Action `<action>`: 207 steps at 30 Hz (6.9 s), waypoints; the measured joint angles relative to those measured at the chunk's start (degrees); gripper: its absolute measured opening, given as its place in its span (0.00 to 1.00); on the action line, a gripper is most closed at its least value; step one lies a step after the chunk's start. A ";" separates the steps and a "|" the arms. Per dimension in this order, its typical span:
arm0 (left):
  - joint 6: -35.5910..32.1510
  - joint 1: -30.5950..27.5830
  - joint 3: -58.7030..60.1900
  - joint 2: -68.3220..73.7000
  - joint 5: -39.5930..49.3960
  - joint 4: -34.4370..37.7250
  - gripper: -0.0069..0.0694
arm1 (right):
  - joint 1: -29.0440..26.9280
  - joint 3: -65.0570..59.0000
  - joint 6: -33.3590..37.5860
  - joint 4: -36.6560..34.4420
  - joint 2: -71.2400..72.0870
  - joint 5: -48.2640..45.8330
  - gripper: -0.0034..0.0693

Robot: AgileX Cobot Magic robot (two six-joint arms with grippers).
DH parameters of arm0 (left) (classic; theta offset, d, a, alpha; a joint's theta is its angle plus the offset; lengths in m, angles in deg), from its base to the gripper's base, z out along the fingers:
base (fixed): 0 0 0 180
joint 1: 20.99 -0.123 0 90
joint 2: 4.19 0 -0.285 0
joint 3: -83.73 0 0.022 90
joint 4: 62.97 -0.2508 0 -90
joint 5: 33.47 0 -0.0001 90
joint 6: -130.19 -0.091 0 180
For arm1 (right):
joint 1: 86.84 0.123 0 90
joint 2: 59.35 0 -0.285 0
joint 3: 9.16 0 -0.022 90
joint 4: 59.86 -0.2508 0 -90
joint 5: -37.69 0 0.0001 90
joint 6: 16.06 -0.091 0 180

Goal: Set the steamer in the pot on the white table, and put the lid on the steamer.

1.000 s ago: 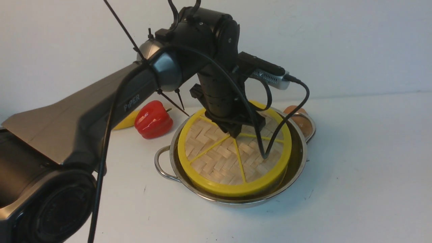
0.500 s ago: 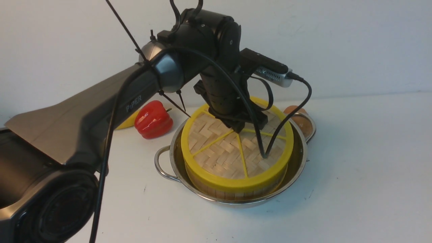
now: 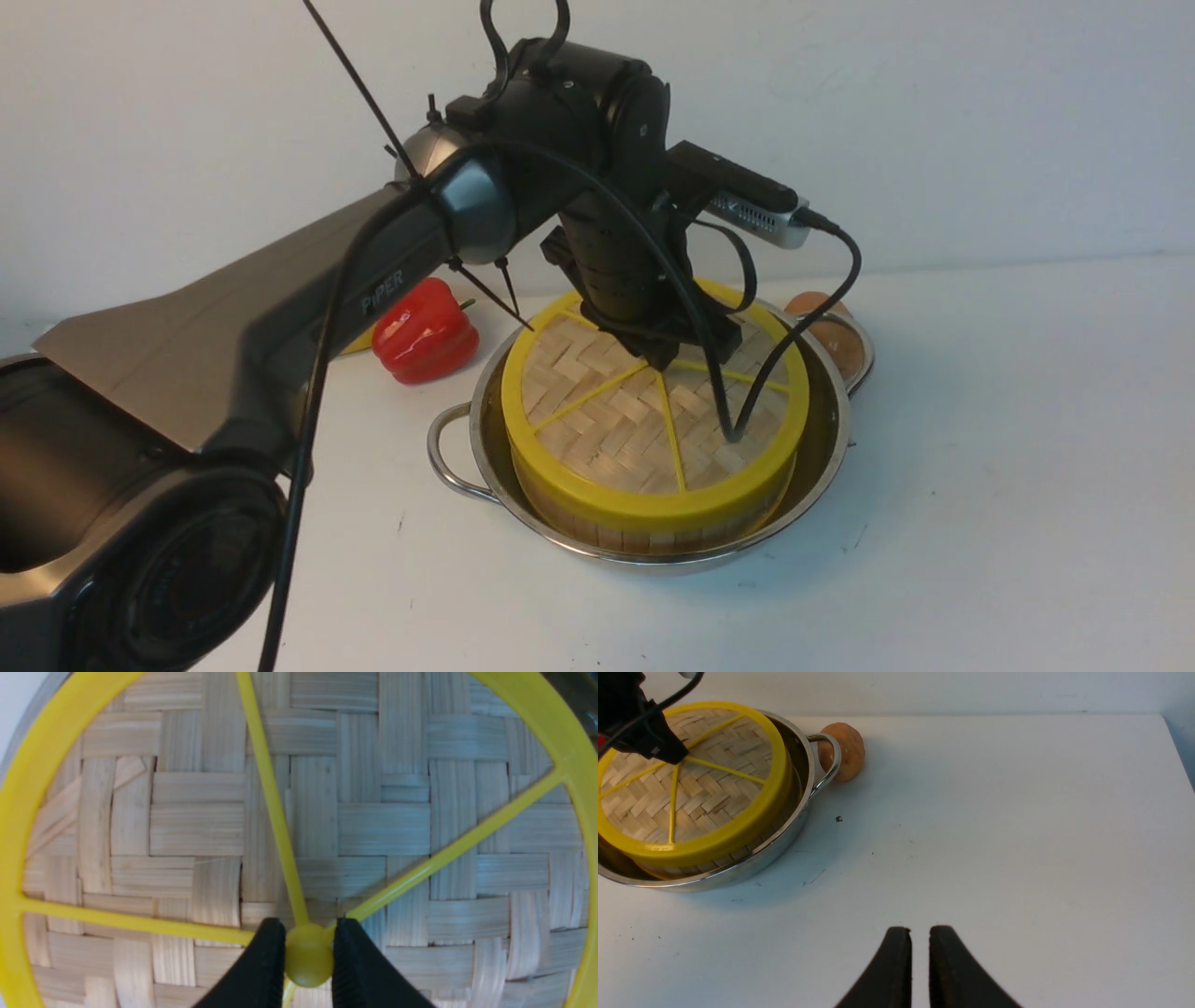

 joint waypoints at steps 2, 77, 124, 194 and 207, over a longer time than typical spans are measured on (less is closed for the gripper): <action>-0.04 0.00 0.00 0.00 -0.04 -0.07 0.25 | 0.00 0.00 0.00 0.00 0.00 0.00 0.16; 0.04 0.00 0.00 0.00 -0.15 -0.27 0.25 | 0.00 0.00 0.24 0.00 0.00 0.00 0.20; 0.07 0.00 -18.40 -3.92 5.07 -1.10 0.40 | 0.00 0.00 1.29 1.39 0.00 0.00 0.23; 22.52 -12.51 80.25 -110.24 -15.91 -21.92 0.06 | 0.00 -9.45 3.40 -0.07 -0.11 10.43 0.10; 26.28 -40.09 111.64 -125.77 -52.40 -16.76 0.09 | 0.00 -9.45 3.40 -0.66 -0.11 10.43 0.13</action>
